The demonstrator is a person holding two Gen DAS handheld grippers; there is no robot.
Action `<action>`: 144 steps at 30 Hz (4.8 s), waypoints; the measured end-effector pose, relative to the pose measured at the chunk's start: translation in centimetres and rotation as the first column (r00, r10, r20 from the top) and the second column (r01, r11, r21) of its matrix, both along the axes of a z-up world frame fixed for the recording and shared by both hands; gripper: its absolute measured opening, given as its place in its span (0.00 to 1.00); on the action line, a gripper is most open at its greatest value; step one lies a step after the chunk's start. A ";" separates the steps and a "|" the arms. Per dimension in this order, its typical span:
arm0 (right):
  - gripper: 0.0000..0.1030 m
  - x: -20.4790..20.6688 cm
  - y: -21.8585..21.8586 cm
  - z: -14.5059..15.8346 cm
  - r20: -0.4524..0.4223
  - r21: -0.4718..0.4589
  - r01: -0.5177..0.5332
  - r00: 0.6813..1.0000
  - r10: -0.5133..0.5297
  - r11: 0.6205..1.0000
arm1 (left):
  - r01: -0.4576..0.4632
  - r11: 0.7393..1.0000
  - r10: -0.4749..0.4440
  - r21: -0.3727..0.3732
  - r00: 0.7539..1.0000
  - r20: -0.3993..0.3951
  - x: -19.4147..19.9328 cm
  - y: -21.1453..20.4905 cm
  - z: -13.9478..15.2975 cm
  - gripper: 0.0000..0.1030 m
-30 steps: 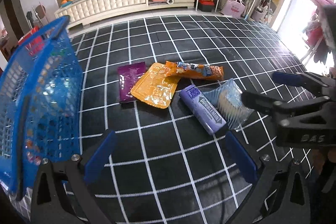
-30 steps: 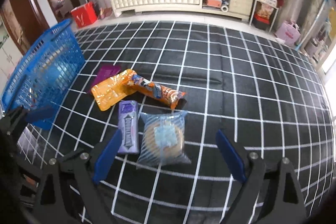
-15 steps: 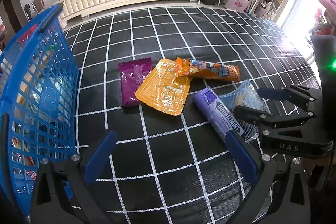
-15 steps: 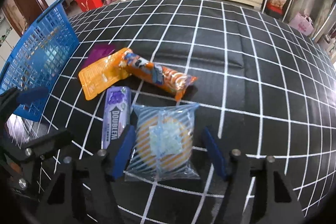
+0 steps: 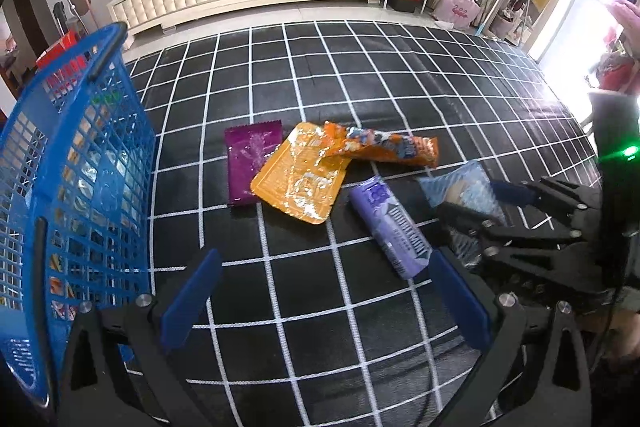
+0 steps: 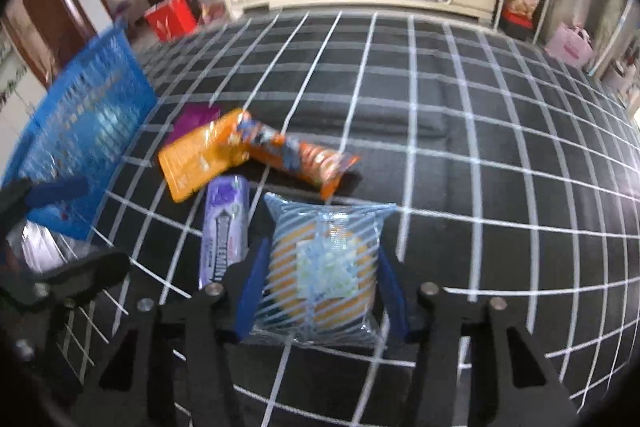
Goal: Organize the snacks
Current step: 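Grasp the blue-striped round bread bag with the right gripper, then grasp the purple Doublemint gum pack with the left gripper, then carry the bread bag and gum pack over the blue basket with both grippers, then lower the bread bag and gum pack into the basket and open both grippers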
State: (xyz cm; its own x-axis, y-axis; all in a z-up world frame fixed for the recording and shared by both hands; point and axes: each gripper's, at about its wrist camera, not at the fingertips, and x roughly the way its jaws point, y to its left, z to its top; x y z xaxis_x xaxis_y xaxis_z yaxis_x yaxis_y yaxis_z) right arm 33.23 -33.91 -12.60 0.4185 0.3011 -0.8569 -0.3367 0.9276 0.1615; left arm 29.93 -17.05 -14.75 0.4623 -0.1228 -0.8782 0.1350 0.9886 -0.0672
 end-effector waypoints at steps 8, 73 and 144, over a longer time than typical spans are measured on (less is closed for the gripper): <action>0.55 -0.7 -4.3 1.6 0.026 0.056 0.115 0.993 -0.117 0.992 | -0.034 0.998 0.030 -0.052 0.997 -0.069 1.6 -2.3 0.1 1.00; 0.55 -7.2 19.8 13.2 0.143 -0.005 -0.144 0.979 0.143 0.990 | -0.134 0.971 0.166 -0.200 0.975 0.150 -8.2 20.1 13.1 0.27; 0.56 -2.4 30.5 8.1 -0.033 -0.062 -0.112 0.993 0.110 0.992 | -0.176 0.976 0.193 -0.131 0.973 0.129 -6.9 29.2 8.8 0.56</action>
State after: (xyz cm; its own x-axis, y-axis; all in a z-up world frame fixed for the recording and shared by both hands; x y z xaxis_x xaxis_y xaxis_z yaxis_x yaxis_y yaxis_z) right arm 30.86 -3.36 -4.51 0.3598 0.2888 -0.8872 -0.4339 0.8936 0.1149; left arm 22.98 12.10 -5.90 0.6040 -0.1226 -0.7875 -0.0328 0.9834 -0.1783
